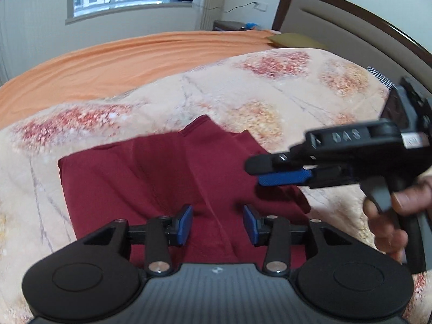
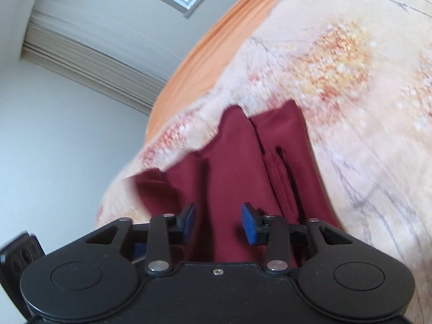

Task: Fold small clothes
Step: 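Press the folded bundle flat with the right tool while the left tool holds still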

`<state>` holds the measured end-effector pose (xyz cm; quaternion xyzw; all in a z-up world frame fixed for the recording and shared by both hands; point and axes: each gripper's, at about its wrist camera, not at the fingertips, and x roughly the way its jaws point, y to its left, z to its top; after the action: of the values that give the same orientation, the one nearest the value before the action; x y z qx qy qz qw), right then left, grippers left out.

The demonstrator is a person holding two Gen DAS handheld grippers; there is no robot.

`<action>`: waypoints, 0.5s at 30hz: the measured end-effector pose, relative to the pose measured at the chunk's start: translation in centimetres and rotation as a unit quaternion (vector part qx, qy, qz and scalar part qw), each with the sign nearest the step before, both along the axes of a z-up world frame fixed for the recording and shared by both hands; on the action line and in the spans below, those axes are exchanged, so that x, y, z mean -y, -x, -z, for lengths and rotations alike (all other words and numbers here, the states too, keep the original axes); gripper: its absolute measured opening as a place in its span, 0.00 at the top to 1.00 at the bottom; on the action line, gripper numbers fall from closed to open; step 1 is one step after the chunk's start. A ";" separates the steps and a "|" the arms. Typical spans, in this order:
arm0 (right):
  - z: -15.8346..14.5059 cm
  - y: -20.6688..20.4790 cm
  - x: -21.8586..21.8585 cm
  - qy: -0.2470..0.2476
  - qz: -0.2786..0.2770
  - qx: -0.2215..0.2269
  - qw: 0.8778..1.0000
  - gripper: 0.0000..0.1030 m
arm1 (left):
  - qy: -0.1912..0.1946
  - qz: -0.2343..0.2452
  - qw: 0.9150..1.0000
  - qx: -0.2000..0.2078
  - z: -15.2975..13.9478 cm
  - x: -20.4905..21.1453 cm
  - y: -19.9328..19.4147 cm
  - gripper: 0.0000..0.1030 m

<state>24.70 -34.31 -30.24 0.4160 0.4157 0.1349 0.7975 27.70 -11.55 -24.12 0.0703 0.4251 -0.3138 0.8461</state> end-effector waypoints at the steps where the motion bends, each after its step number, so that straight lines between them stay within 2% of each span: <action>1: -0.2 -0.2 0.3 -0.004 -0.001 0.001 1.000 0.58 | 0.002 -0.001 1.000 0.004 -0.3 -0.1 0.3 0.55; 5: -0.3 -1.8 -0.1 -0.011 -0.023 0.008 1.000 0.48 | 0.023 -0.033 0.999 0.007 -1.1 -2.9 1.9 0.48; 7: -0.1 -2.6 -0.5 -0.010 -0.041 0.013 0.999 0.47 | 0.023 -0.038 0.999 0.003 -0.8 -4.4 3.2 0.46; 13: 0.5 -5.7 -3.1 0.027 -0.105 0.049 0.993 0.47 | -0.027 0.012 1.000 0.007 1.7 -5.5 7.8 0.45; 15: 0.9 -6.7 -3.7 0.032 -0.119 0.058 0.991 0.44 | -0.028 0.020 0.999 0.001 2.5 -5.3 8.3 0.45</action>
<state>31.43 -30.58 -31.09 0.3294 0.4194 0.2392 0.8114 19.36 -6.29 -26.63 0.1029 0.4311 -0.3187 0.8379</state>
